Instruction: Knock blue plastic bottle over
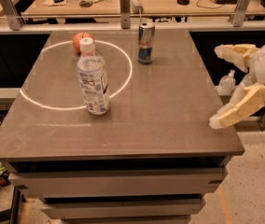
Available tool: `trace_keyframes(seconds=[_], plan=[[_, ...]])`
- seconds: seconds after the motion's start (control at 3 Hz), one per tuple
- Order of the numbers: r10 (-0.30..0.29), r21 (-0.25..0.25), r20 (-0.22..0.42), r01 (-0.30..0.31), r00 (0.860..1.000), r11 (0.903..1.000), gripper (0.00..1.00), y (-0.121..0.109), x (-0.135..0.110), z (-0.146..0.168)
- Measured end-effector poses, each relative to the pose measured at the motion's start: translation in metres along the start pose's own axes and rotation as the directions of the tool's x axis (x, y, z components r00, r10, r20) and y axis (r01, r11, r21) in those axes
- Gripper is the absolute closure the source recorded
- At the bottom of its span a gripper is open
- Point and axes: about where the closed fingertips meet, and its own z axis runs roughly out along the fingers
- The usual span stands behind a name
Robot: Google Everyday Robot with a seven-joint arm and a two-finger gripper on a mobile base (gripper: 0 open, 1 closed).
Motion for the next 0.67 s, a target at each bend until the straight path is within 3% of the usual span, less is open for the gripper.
trace_keyframes(seconds=[0.33, 0.67], plan=[[0.036, -0.063, 0.081, -0.031, 0.996, 0.9976, 0.00, 0.0075, 0.0000, 0.0261], [0.036, -0.063, 0.081, -0.031, 0.996, 0.9976, 0.00, 0.0075, 0.0000, 0.0261]])
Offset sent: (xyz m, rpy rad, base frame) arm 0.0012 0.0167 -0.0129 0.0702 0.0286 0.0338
